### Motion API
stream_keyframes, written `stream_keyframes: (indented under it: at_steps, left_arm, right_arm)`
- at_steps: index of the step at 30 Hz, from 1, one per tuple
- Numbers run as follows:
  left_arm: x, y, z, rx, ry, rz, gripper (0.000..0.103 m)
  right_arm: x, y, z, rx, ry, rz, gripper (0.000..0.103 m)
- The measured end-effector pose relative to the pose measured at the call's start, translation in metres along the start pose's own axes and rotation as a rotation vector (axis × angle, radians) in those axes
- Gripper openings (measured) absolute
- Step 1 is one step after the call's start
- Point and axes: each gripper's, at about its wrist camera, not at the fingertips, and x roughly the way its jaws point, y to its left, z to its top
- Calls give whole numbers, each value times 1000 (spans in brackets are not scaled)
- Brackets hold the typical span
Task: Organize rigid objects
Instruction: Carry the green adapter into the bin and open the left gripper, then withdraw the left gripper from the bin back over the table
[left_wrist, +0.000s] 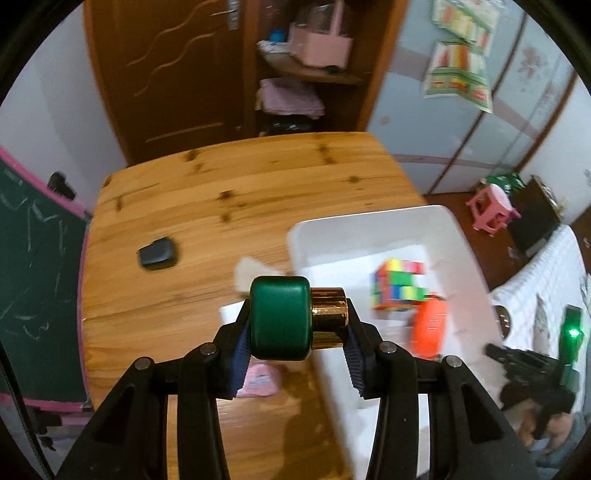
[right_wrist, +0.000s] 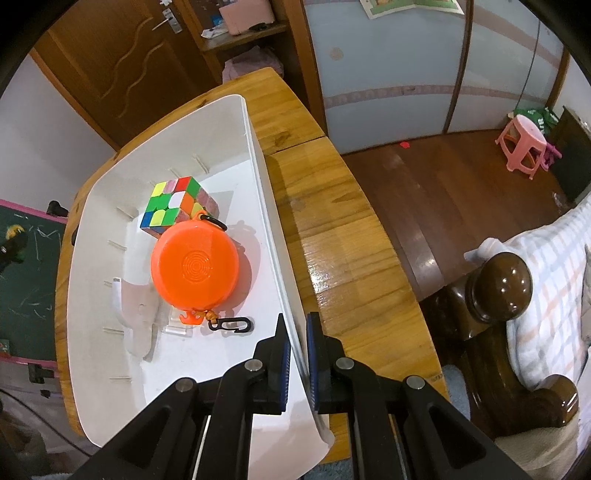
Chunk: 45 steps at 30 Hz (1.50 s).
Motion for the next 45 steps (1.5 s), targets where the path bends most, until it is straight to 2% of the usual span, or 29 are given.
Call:
stream_keyframes:
  at_steps: [5, 8, 11, 25, 32, 38, 40, 41, 42, 44, 45]
  left_arm:
    - [0, -37, 6, 58, -22, -11, 47]
    - [12, -51, 9, 65, -2, -29, 47]
    - [26, -63, 9, 74, 9, -7, 47]
    - [104, -71, -4, 56, 129, 81, 47]
    - [127, -69, -12, 53, 185, 110, 47]
    - [131, -80, -17, 112, 185, 162, 48]
    - [131, -80, -17, 112, 190, 155, 55]
    - [130, -79, -17, 109, 192, 145, 63]
    - [129, -79, -17, 110, 189, 138, 76]
    - [126, -79, -18, 114, 180, 136, 88]
    - [126, -80, -17, 118, 176, 134, 88]
  right_arm:
    - [0, -1, -1, 4, -3, 13, 8]
    - [-1, -3, -1, 7, -6, 21, 8]
    - [0, -4, -1, 8, -6, 29, 8]
    - [5, -7, -2, 10, 6, 41, 8]
    - [5, -7, -2, 9, 6, 41, 8]
    - [6, -7, -2, 8, 7, 38, 8]
    - [6, -7, -2, 8, 5, 37, 8]
    - [6, -7, -2, 9, 6, 38, 8]
    - [6, -7, -2, 9, 6, 39, 8]
    - [5, -7, -2, 9, 5, 37, 8]
    - [5, -7, -2, 10, 5, 38, 8]
